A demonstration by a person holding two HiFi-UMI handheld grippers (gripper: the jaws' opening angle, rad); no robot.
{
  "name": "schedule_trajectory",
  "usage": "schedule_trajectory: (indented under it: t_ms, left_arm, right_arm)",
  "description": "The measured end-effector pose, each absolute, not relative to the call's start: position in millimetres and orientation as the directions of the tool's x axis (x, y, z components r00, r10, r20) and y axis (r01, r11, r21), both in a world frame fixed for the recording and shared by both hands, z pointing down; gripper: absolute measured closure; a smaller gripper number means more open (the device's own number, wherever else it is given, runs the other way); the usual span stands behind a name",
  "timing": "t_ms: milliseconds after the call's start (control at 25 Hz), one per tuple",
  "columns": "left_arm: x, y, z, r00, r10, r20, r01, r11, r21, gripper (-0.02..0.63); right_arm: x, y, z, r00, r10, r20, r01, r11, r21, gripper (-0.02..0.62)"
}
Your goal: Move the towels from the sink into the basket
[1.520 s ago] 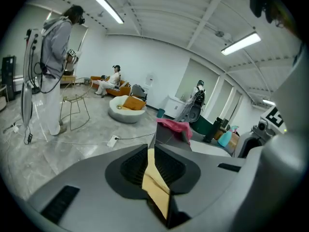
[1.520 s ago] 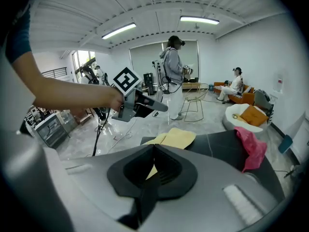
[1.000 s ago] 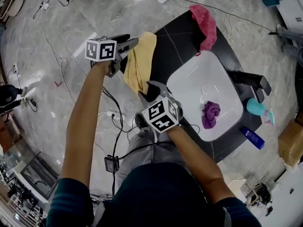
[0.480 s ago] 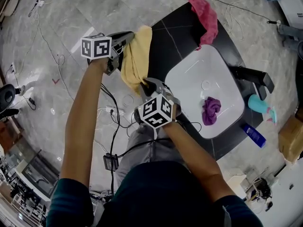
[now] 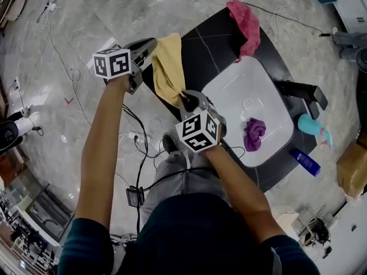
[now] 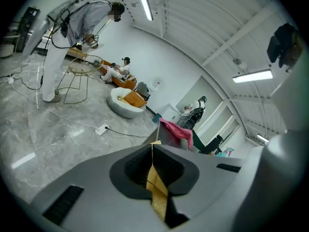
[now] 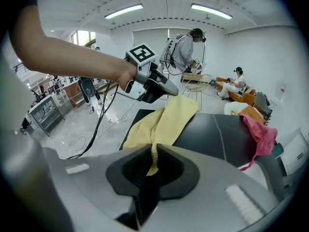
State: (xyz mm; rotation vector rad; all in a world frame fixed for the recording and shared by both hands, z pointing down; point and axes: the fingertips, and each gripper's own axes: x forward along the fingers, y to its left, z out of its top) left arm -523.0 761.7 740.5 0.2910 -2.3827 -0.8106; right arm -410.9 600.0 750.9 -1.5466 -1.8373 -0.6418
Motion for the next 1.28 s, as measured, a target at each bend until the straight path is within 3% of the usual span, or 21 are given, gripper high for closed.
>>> schedule_trajectory:
  t_ms: [560, 1280]
  left_arm:
    - [-500, 771, 618, -0.917, -0.267, 0.297, -0.044, 0.808, 0.588, 0.595]
    - [-420, 757, 424, -0.993, -0.114, 0.045, -0.086, 0.912, 0.401, 0.595]
  right_arm:
    - [-451, 594, 663, -0.263, 0.715, 0.647, 0.957, 0.277, 0.084, 0.555]
    - [-477, 593, 474, -0.491, 0.781, 0.386, 0.868, 0.403, 0.29, 0.557]
